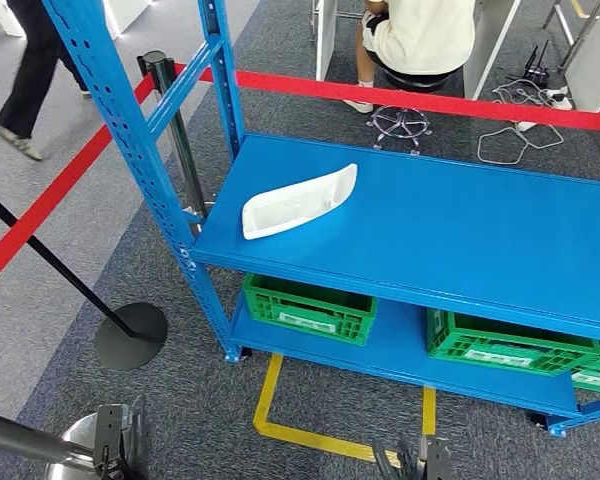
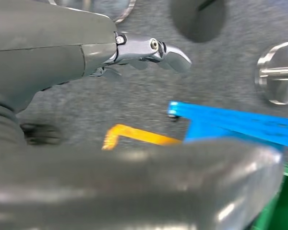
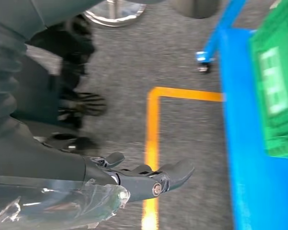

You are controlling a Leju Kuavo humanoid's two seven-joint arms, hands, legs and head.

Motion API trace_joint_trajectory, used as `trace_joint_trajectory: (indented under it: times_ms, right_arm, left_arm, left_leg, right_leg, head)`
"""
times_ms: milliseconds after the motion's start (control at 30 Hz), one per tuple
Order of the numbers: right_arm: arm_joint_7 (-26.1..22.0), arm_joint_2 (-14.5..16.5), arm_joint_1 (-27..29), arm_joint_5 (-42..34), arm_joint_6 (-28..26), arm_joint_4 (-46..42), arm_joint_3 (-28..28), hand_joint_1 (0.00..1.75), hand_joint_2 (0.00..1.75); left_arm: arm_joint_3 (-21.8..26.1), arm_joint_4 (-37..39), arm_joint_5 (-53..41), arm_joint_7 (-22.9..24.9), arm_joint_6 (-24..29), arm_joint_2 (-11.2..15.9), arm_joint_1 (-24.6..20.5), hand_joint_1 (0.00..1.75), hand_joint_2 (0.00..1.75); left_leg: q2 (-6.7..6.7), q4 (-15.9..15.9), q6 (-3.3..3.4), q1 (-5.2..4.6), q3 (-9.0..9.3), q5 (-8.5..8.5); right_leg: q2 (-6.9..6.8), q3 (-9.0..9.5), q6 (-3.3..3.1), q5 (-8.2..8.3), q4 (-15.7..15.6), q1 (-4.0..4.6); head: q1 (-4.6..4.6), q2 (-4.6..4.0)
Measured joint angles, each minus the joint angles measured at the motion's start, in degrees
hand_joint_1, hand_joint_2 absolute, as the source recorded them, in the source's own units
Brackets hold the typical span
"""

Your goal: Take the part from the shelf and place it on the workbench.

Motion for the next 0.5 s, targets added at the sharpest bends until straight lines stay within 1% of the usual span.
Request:
trace_joint_trajectory:
  times_ms: [167, 500]
  right_arm:
    - [6.7, -2.3, 1.8, -1.8, 1.4, 0.8, 2.2, 0.00, 0.00]
    - [19.7, -7.4, 5.2, -5.3, 4.3, 3.4, 6.4, 0.00, 0.00]
  left_arm:
    - [-2.8, 1.4, 1.7, 6.6, -0.6, 2.4, 1.6, 0.00, 0.00]
    - [-8.2, 5.0, 5.0, 19.7, -1.8, 7.5, 4.6, 0.00, 0.00]
  left_leg:
    - [0.00, 0.0, 0.01, 0.00, 0.01, -0.05]
    - [0.00, 0.0, 0.05, -0.01, 0.02, -0.13]
  right_leg:
    - [0.00, -0.34, 0.00, -0.05, 0.0, 0.00]
    - [0.00, -0.34, 0.00, -0.10, 0.0, -0.01]
  head:
    - [0.02, 0.00]
    - [0.01, 0.00]
